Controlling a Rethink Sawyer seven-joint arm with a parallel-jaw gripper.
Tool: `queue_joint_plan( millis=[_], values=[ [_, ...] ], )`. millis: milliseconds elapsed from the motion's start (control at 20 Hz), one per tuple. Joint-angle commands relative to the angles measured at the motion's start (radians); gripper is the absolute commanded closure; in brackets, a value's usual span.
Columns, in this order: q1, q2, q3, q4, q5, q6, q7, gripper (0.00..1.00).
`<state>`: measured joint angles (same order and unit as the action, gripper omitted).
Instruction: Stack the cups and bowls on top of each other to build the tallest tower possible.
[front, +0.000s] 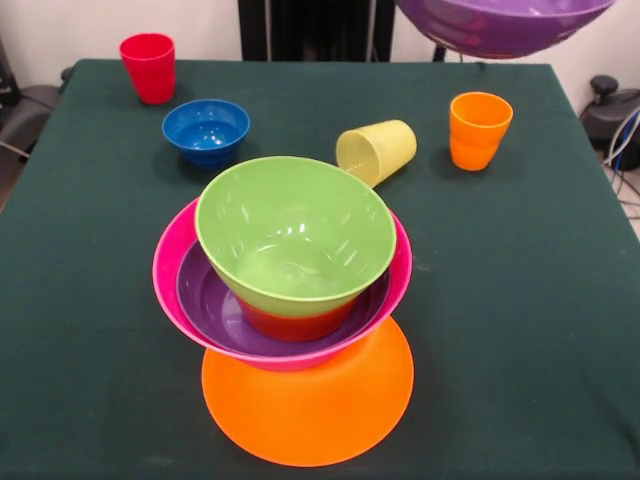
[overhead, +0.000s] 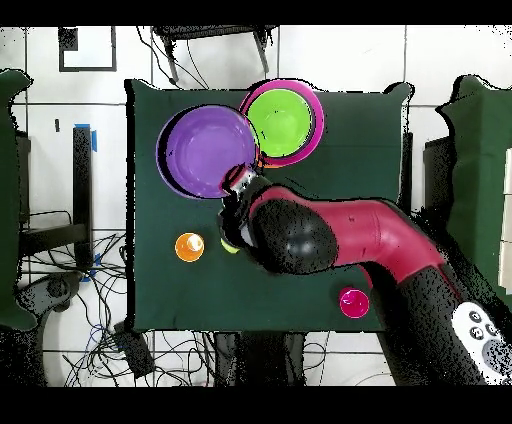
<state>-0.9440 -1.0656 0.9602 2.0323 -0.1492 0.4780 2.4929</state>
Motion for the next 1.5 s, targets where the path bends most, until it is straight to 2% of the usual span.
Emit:
queue_joint_plan(
  millis=[50,350,750,1200,1500],
  values=[
    [0.056,0.085,-0.1,-0.206,-0.085,0.155,-0.136,1.0],
    [0.059,0.11,-0.128,-0.269,-0.119,0.189,-0.141,1.0],
    [0.06,0.22,-0.155,-0.379,-0.194,0.21,-0.187,1.0],
    [0.05,0.323,-0.166,-0.454,-0.271,0.185,-0.225,1.0],
    [0.037,0.369,-0.16,-0.466,-0.311,0.164,-0.241,1.0]
  ],
)
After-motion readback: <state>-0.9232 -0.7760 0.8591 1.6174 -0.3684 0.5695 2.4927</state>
